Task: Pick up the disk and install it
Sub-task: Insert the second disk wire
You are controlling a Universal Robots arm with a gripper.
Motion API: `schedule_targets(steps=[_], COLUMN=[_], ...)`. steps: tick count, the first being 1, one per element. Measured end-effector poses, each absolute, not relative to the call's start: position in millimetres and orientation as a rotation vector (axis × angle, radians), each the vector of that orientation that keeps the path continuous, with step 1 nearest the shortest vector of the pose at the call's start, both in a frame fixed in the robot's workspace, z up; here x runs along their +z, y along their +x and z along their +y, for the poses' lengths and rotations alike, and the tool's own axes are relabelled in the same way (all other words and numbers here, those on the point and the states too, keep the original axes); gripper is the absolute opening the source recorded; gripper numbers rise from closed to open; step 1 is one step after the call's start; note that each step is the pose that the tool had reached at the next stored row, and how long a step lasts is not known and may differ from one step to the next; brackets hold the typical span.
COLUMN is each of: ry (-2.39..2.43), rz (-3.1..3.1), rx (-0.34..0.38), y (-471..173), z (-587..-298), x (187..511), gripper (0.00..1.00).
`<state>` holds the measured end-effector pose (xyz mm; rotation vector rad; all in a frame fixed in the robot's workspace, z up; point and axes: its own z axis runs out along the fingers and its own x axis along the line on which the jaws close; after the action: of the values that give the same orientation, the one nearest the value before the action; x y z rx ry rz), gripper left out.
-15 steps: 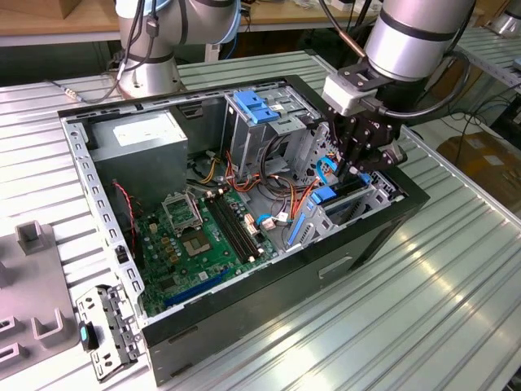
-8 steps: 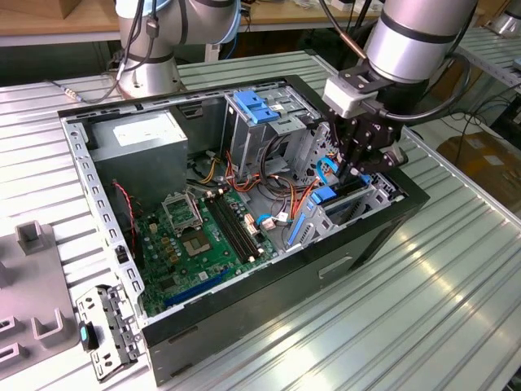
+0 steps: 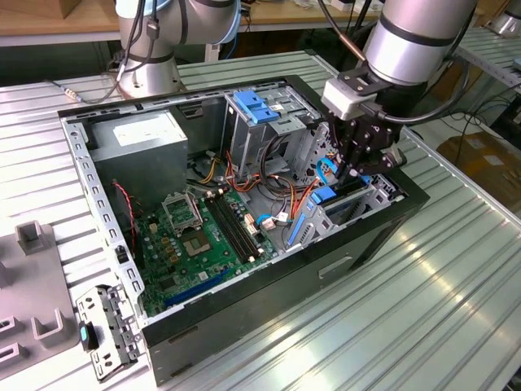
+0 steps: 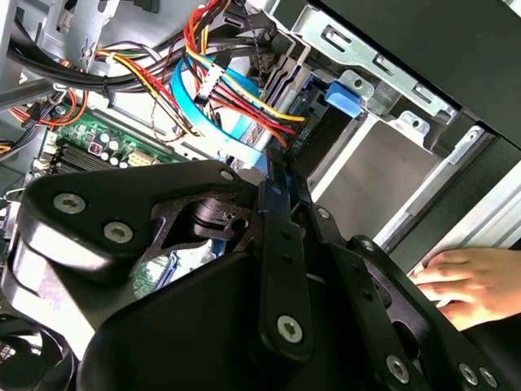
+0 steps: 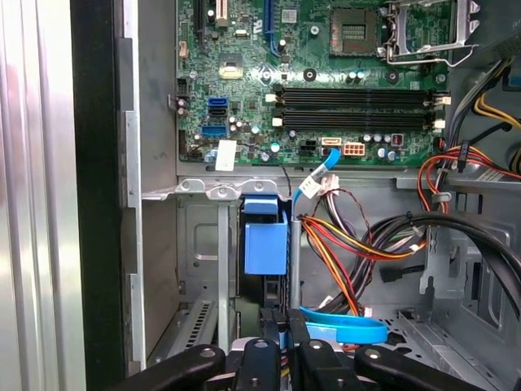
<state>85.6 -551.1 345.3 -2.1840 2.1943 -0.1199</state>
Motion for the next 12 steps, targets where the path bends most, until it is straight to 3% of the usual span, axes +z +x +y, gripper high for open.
schedule_targets(steps=[12], ry=[-2.184], rz=[2.194], rx=[-0.119], y=[85.6], z=[-552.8], x=[339.0], gripper=[0.16])
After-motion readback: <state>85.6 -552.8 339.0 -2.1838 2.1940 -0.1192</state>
